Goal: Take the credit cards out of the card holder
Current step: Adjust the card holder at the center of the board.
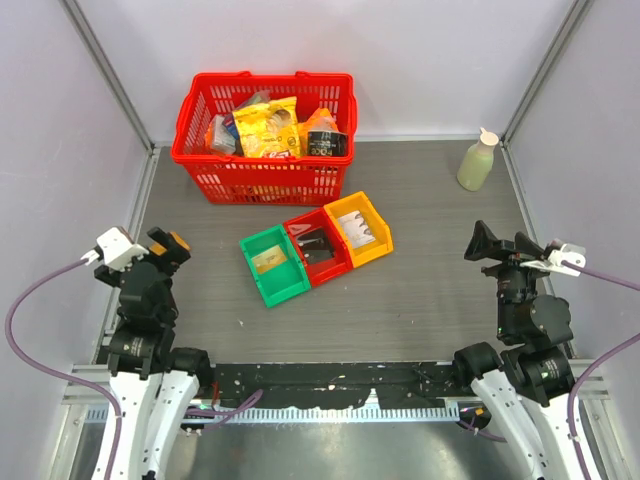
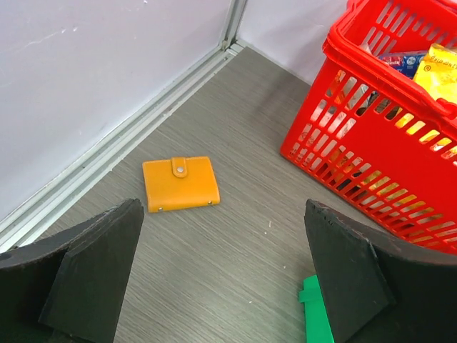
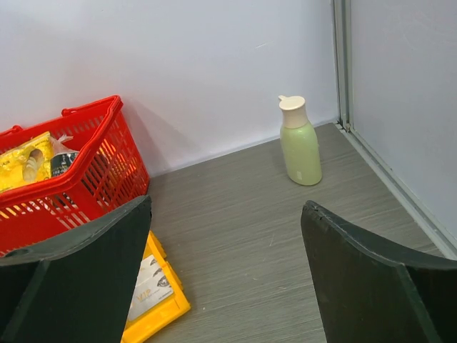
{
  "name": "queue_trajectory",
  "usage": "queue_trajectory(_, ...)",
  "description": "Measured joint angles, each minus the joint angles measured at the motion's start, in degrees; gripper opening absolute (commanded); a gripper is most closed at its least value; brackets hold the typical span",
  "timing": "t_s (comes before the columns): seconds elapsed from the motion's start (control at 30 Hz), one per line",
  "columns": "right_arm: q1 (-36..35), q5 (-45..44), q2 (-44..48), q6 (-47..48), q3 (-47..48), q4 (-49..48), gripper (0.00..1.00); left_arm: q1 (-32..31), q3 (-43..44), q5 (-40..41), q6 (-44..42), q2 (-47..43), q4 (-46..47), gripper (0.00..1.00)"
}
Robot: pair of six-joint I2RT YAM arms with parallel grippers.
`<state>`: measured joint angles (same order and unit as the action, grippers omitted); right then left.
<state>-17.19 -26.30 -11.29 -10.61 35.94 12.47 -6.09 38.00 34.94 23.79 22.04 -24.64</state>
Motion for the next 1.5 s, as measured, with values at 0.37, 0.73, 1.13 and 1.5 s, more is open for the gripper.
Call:
queue_trajectory(0.37,0.0,0.4,4.4,-0.3,-2.0,-1.1,0.89,0.0,4.7,-5.4,-0.2,16.5,0.5,1.00)
queue_trajectory(0.73,-0.8,1.7,9.0,-0.3,-2.8,-1.9,0.89,20.5,7.8,-21.6,8.8,41.6,5.3,1.00)
queue_trajectory(1.13,-2.3,2.6,10.1,-0.3,-3.1,-1.9,0.89,27.0,26.3,-25.8,3.2,71.1,8.1,1.00)
queue_trajectory(1.5,-2.7,2.7,10.6,-0.3,-3.1,-1.9,0.89,28.5,34.7,-36.2,-3.1,83.2,-1.7,1.00)
